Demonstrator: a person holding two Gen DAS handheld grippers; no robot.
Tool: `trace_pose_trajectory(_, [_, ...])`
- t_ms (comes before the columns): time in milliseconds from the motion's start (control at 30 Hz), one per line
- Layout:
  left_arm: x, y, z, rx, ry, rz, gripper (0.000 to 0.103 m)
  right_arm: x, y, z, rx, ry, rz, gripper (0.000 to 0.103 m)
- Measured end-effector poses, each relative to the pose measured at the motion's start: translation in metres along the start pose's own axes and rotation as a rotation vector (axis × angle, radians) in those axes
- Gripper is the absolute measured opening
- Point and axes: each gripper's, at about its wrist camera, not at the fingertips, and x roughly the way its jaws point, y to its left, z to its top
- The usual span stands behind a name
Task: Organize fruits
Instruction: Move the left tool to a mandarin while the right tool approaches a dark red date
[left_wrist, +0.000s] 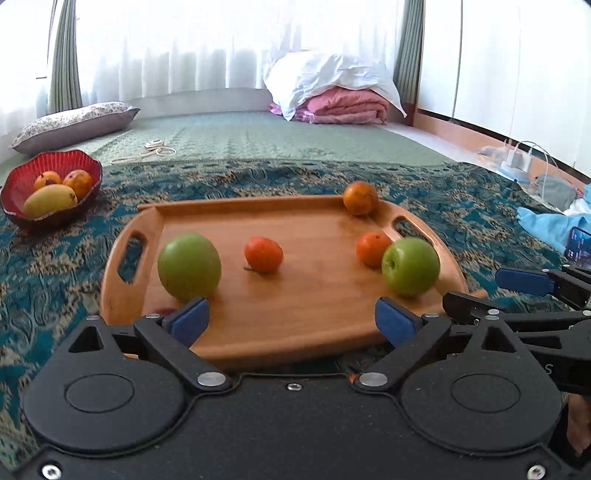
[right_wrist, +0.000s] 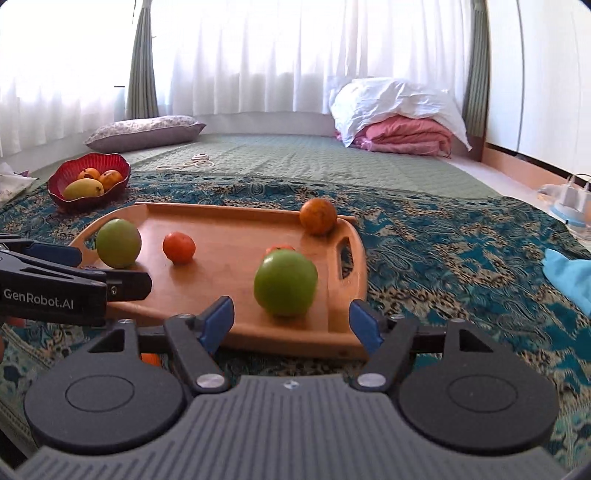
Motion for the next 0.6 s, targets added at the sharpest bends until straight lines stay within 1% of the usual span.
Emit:
trace_pose_trajectory(100, [-0.001,-0.003,-0.01,0.006,0.0,-0.001,0.096,-0.007,0.002,-0.011,-0.001,-0.013,-0.01,0.081])
trace_pose_trajectory(333, [-0.007,-0.01,-0.03,0.025,-0.01,-0.005,0.096,-0.016,0.006,-0.031,-0.002,-0.014,-0.035,0.081])
trace_pose_trajectory(467, [-0.009,-0.014,-0.04,0.046,-0.011,0.01,0.097,-0.021,0.008,-0.043,0.001,-0.005,-0.042,0.081])
trace_pose_trajectory(567, [-0.009,-0.019,-0.045,0.077,-0.011,0.014,0.097,-0.026,0.012,-0.051,0.0,0.002,-0.029,0.079])
trace_pose_trajectory(600, [-0.01,-0.021,-0.047,0.086,-0.011,0.011,0.097,-0.027,0.013,-0.053,0.002,0.003,-0.026,0.076])
